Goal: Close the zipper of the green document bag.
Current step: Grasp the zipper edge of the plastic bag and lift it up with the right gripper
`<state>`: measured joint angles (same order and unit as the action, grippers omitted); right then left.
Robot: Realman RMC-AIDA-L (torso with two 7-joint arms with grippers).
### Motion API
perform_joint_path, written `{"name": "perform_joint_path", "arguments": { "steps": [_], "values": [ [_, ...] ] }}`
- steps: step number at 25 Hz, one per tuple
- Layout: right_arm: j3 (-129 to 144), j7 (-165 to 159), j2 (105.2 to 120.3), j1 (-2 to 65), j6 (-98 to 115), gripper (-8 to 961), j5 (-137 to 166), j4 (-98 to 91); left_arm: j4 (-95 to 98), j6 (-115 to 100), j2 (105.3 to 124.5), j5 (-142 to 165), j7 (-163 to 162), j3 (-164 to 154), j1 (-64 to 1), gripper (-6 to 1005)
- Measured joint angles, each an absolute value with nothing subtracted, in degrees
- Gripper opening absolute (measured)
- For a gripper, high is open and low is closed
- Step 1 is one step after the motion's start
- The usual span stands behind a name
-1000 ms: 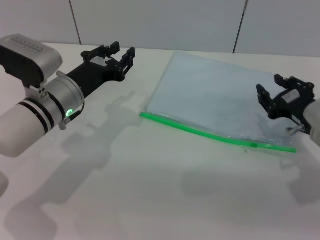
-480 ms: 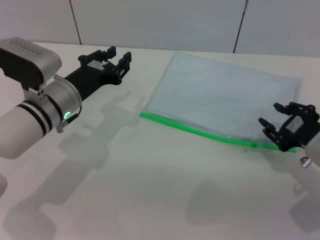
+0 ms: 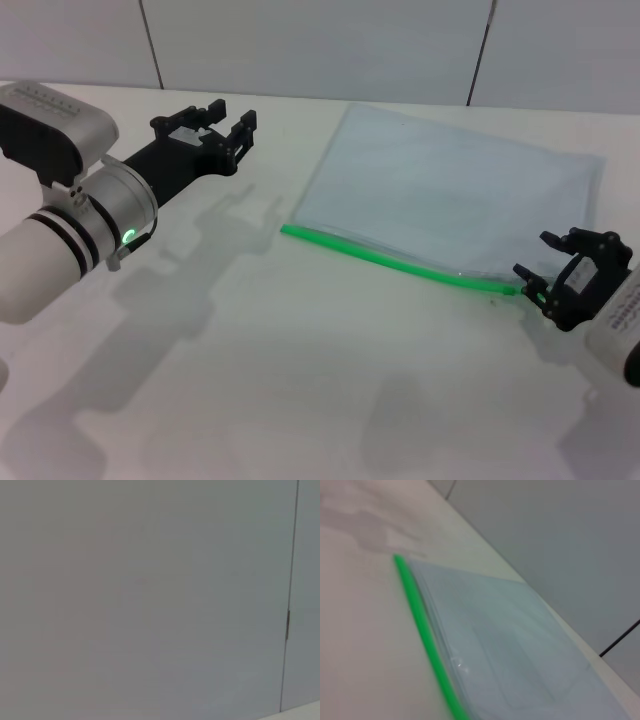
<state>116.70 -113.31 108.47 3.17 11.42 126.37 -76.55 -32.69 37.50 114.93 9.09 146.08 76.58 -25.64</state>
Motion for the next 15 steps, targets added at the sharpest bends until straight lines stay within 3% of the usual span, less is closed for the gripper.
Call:
{"name": "perform_joint_path", "arguments": {
  "steps": [3,7,15],
  "values": [
    [113.0,-106.6,111.98,1.2,14.6,458,126.9,-76.8,-32.7,37.5,114.91,9.1,146.1,76.6,-25.4,431],
    [108.1,-101.5,115.47,-1.5,19.7,456,129.8,-78.5,-32.7,37.5,114.88,9.1,146.1,77.7,-24.5,431],
    [107.0,-100.7,115.92,-3.2,22.0,458,134.1,-79.9,-32.7,37.4,114.22,9.0,145.4,78.2,-23.3,430]
  ]
}}
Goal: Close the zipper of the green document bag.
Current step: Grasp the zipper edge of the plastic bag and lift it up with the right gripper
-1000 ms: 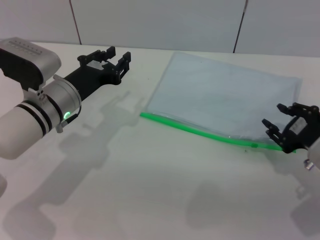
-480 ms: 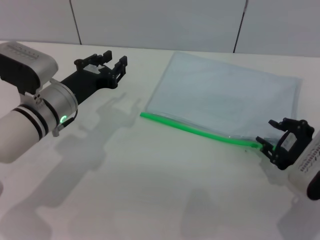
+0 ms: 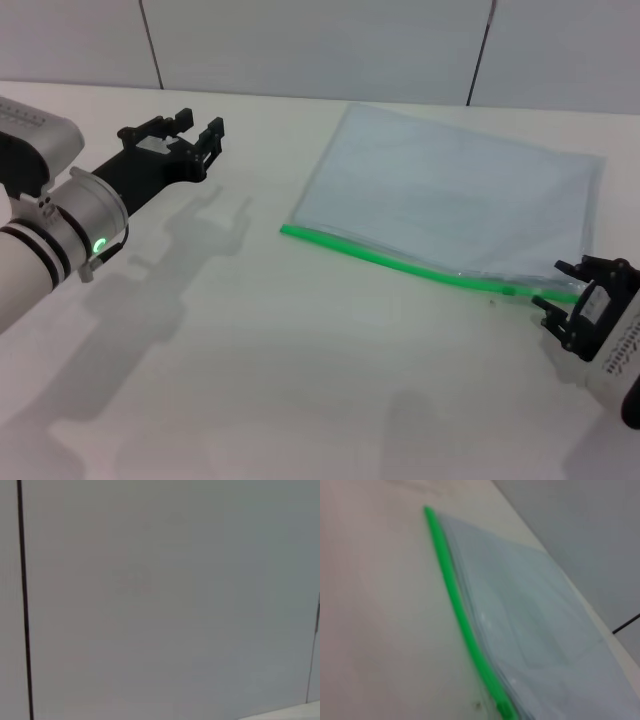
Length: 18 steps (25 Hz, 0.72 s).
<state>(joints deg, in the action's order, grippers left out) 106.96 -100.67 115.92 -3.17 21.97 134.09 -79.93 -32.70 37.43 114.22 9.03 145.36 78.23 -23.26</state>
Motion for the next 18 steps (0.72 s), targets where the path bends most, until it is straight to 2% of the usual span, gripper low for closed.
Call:
{"name": "perform_joint_path", "arguments": {
  "steps": [10,18],
  "values": [
    [107.1,-100.1,116.07,-3.8,20.5,461,142.5,-79.8,-32.7,37.2,114.16,9.1,145.4,79.6,-22.4,430],
    [109.0,-100.0,116.11,-3.4,11.6,460,145.8,-75.1,-32.7,36.6,114.22,9.1,145.5,79.6,-22.6,431]
  ]
}}
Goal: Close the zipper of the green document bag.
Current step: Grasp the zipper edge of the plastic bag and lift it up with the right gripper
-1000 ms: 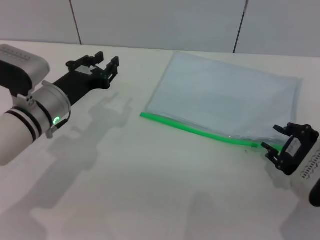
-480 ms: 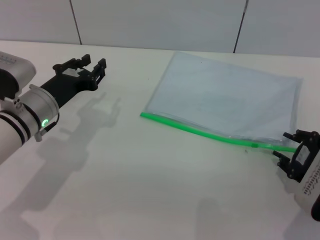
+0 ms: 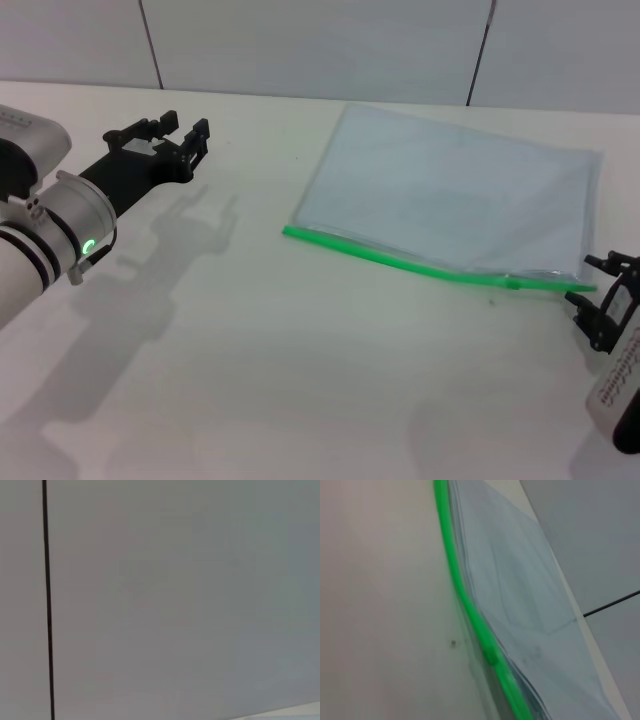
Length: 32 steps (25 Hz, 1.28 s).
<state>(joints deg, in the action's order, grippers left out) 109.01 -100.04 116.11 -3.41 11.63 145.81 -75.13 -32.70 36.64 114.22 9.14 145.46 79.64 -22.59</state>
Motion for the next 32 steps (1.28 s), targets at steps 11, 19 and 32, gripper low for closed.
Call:
{"name": "perform_joint_path", "arguments": {
  "steps": [11,19,32],
  "values": [
    [110.0,-100.0,116.26,-3.1,8.6,459,147.8,-73.3,-32.8,36.5,114.18,9.1,145.4,79.6,-22.8,429],
    [111.7,-100.1,116.39,-1.0,1.1,458,148.0,-68.0,-32.9,36.1,114.42,9.1,145.4,79.6,-23.0,431],
    [113.7,-100.8,116.45,4.2,-3.7,456,147.1,-62.7,-33.0,36.1,114.71,9.1,145.5,79.4,-23.4,423]
  ]
}}
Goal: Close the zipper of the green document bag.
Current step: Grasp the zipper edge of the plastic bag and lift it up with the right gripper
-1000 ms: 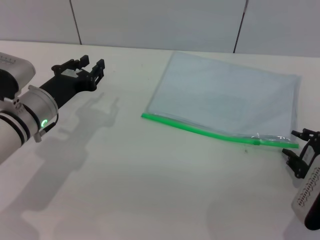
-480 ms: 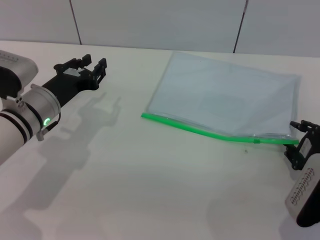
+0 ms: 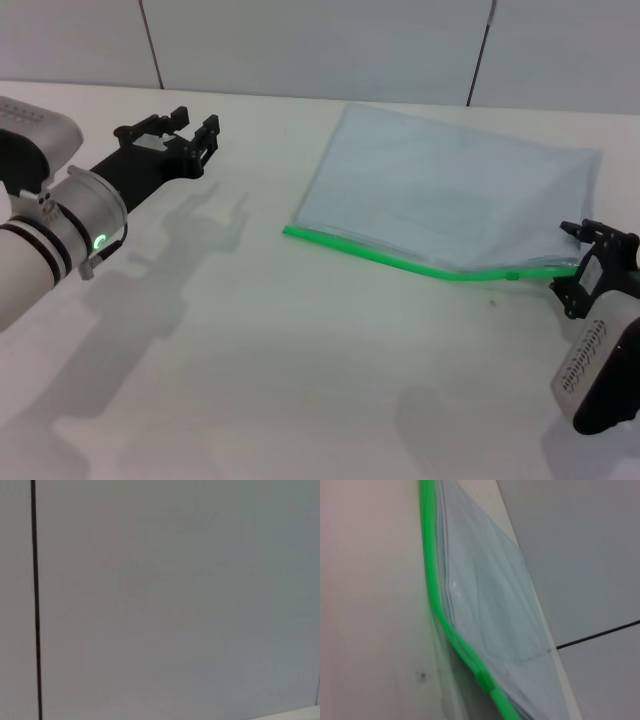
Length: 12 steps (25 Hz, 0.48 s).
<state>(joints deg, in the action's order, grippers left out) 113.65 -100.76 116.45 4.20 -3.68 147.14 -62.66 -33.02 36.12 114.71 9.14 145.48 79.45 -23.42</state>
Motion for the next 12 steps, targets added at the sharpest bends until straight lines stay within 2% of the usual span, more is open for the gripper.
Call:
{"name": "perform_joint_path", "arguments": {
  "steps": [12],
  "values": [
    [113.8,-100.7,116.54,9.2,-7.9,455,147.0,-55.6,-32.8,36.1,114.90,9.1,145.3,78.9,-24.4,422]
  ]
}}
